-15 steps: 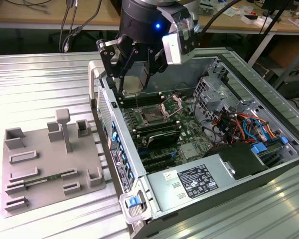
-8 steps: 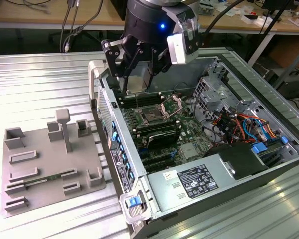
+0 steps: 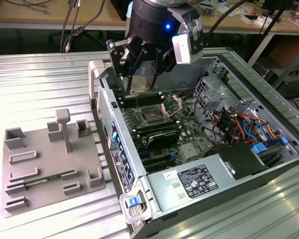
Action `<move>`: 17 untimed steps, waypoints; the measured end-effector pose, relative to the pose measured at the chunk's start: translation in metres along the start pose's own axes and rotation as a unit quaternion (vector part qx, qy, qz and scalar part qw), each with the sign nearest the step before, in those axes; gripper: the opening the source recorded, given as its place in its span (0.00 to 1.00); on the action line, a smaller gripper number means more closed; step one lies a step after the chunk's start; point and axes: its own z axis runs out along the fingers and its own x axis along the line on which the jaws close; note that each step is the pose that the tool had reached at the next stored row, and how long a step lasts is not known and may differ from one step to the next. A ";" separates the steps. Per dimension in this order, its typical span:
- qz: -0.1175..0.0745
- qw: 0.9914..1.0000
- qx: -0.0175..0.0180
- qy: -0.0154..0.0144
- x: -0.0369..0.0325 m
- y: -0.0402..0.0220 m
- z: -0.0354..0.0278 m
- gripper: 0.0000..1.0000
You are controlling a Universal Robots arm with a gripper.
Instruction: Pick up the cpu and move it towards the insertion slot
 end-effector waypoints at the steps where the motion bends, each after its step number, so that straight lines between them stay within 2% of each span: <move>1: 0.000 1.000 0.000 0.000 -0.0017 0.0000 0.0000 0.55; 17: 0.000 1.000 0.000 0.000 -0.0174 -0.0004 0.0004 0.55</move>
